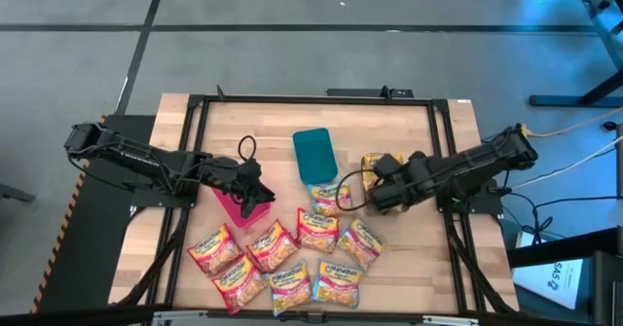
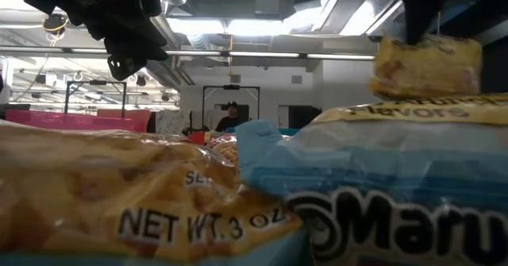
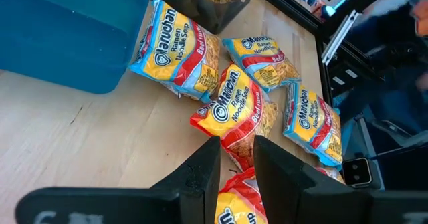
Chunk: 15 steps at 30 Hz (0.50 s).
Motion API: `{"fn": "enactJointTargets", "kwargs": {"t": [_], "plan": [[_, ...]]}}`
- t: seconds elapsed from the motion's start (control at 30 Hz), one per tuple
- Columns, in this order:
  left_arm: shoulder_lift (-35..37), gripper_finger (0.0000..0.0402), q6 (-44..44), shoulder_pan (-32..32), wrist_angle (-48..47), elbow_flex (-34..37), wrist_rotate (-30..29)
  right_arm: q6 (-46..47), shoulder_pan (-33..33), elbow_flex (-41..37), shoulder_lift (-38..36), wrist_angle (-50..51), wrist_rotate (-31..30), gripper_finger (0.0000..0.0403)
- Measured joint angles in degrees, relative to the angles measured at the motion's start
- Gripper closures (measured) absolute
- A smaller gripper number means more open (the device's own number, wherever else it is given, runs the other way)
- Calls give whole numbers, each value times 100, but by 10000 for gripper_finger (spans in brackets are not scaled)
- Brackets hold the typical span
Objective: Sort Maruchan noodles
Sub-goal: Put the yellow noodle pack into the black bin
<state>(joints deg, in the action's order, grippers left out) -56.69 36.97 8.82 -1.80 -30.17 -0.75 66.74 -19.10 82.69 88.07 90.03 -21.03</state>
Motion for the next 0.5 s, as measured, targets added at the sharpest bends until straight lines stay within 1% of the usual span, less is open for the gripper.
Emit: {"fn": "enactJointTargets", "kwargs": {"t": [0.17, 0.5], "plan": [[0, 317, -2, 0, 0, 0, 0, 28, 1, -356, 4, -17, 352, 403], [0, 317, -7, 0, -7, 0, -42, -263, -1, -445, 33, -544, 483, 403]]}}
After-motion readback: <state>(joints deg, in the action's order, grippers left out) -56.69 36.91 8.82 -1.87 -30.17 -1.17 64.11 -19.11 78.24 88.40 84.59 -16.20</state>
